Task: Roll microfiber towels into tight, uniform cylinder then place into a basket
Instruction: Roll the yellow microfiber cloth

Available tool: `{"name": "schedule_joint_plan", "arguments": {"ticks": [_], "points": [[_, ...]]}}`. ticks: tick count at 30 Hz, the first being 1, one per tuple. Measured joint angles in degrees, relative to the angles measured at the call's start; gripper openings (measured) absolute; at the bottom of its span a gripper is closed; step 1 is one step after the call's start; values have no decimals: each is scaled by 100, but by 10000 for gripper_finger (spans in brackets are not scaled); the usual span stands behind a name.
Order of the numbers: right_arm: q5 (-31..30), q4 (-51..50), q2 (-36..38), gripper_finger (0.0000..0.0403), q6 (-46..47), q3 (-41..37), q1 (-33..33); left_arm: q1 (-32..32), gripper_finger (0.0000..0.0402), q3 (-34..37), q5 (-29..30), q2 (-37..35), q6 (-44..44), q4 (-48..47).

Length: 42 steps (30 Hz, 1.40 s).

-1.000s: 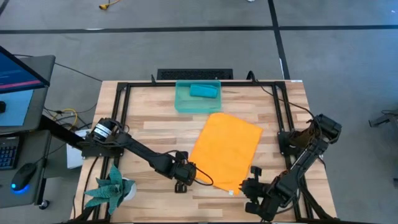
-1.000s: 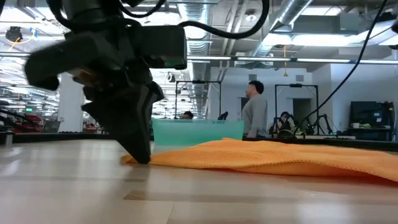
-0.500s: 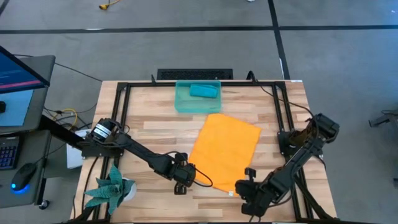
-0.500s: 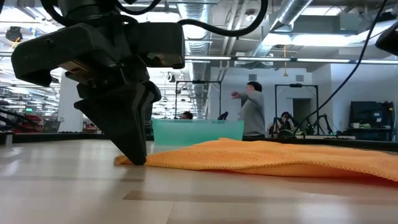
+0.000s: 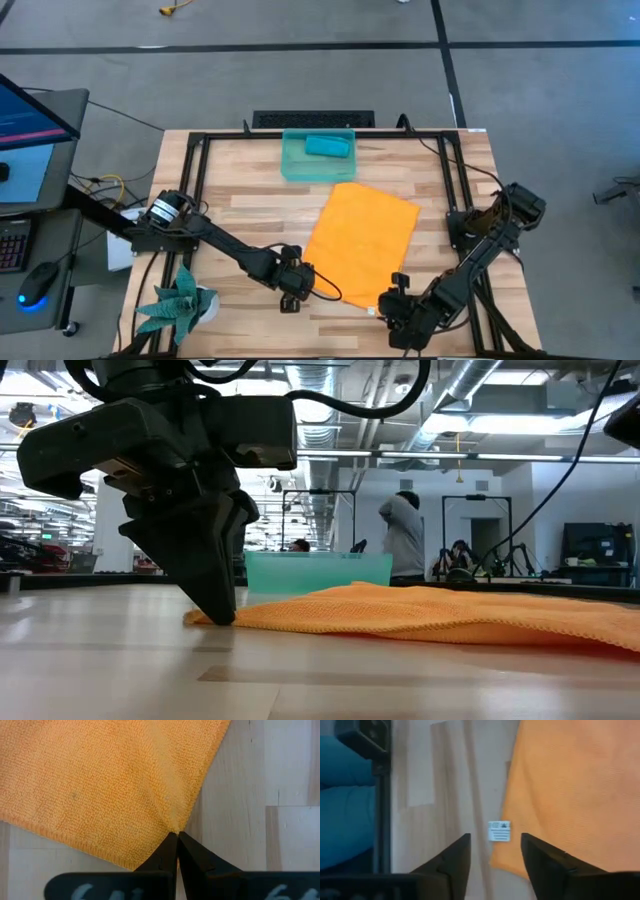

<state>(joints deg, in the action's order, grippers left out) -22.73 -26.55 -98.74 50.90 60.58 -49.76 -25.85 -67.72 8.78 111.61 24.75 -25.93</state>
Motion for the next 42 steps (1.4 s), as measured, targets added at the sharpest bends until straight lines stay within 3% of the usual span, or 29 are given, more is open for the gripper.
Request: {"name": "schedule_joint_plan", "arguments": {"ticks": [7,11,19,29,33,42], "points": [[-135,-12,0,231,8,-1,-8,2,0,0,-1,0,-2,-2],[-164,18,-66,232,10,4,-8,2,0,0,-1,0,-2,-2],[71,202,-872,232,7,9,-45,17,0,2,-22,2,-227,2],[117,36,-1325,226,661,160,-11,83,0,2,-121,0,-338,0],[104,-112,-1333,184,908,165,-12,83,0,2,-122,0,-734,1],[-86,-278,-1320,13,777,199,-6,19,0,6,262,9,-1382,22]]}}
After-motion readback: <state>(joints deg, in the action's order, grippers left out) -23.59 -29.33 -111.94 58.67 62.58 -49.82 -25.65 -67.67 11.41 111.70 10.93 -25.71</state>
